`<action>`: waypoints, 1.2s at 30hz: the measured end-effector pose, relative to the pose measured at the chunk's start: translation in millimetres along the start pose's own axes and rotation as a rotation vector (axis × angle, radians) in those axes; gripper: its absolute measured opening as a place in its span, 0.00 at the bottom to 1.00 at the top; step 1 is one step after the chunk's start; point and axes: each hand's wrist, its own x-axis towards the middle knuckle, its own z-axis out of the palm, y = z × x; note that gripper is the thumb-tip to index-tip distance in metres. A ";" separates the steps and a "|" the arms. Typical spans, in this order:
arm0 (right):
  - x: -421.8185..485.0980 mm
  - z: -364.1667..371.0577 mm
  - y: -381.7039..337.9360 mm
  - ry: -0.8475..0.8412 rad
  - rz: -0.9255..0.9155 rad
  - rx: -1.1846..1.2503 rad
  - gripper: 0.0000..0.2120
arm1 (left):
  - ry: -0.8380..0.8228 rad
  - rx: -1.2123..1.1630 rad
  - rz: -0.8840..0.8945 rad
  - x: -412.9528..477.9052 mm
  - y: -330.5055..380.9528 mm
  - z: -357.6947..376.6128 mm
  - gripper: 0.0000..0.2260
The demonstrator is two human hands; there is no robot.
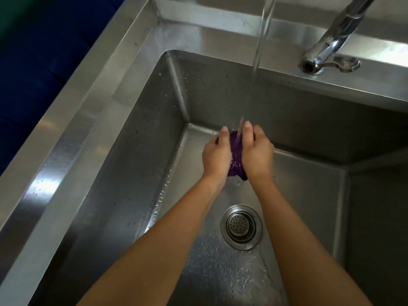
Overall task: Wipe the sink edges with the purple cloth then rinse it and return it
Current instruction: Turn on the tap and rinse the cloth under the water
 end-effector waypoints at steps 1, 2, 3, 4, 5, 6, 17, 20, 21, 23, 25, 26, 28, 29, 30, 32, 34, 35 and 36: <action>-0.2 0.8 4.5 0.003 0.013 -0.011 0.18 | 0.002 0.055 0.071 -1.3 1.3 0.0 0.16; -2.2 1.1 6.9 0.011 0.022 -0.019 0.18 | -0.007 0.095 0.115 -3.2 4.0 -1.3 0.16; -6.0 1.2 6.1 0.018 0.024 -0.027 0.19 | 0.000 0.119 0.128 -2.2 6.2 -1.8 0.16; -10.5 1.6 4.2 0.026 0.017 -0.041 0.20 | 0.015 0.124 0.122 -0.3 9.4 -3.3 0.18; -15.8 2.1 1.1 0.033 -0.003 -0.060 0.20 | 0.027 0.129 0.092 4.8 11.1 -4.7 0.20; -21.7 2.3 -3.0 0.038 -0.036 -0.074 0.20 | 0.022 0.134 0.050 11.4 11.7 -5.5 0.21; 2.2 -3.4 -11.7 0.043 0.041 -0.237 0.23 | -0.035 0.202 0.007 -7.0 2.1 -1.3 0.19; 0.9 -4.5 -6.5 0.000 0.055 -0.270 0.24 | -0.014 0.234 0.085 -12.7 5.9 -4.7 0.18; -1.8 -4.3 -6.8 -0.012 0.063 -0.285 0.24 | 0.008 0.219 0.096 -11.5 9.0 -6.2 0.18; -11.6 -4.1 -9.9 -0.033 0.057 -0.306 0.24 | 0.049 0.219 0.086 -3.7 15.4 -7.9 0.20; -27.4 -2.4 -16.0 -0.057 -0.004 -0.297 0.23 | 0.027 0.235 0.034 8.4 20.5 -10.8 0.20; -34.7 -2.1 -19.2 -0.059 -0.040 -0.286 0.22 | -0.012 0.209 -0.010 13.2 19.9 -11.3 0.18; -38.2 -2.6 -23.9 -0.019 -0.058 -0.245 0.22 | -0.062 0.155 -0.067 18.6 17.5 -10.1 0.14; -32.9 -2.8 -24.3 0.013 -0.036 -0.224 0.22 | -0.062 0.179 -0.056 15.9 17.1 -6.9 0.15; -23.4 -3.4 -24.3 0.042 -0.006 -0.211 0.22 | -0.058 0.210 -0.020 10.2 19.3 -3.7 0.17; -1.6 -8.4 -21.6 0.076 0.043 -0.217 0.23 | -0.041 0.244 0.092 -5.8 21.5 3.6 0.21; 9.2 -13.0 -18.6 0.070 0.045 -0.205 0.24 | -0.031 0.269 0.155 -17.2 24.3 5.2 0.20; 8.9 -14.3 -17.8 0.068 0.039 -0.192 0.23 | -0.022 0.298 0.170 -19.2 26.0 6.1 0.19; 5.5 -15.7 -16.5 0.071 0.034 -0.187 0.23 | -0.032 0.327 0.181 -17.9 26.1 6.4 0.19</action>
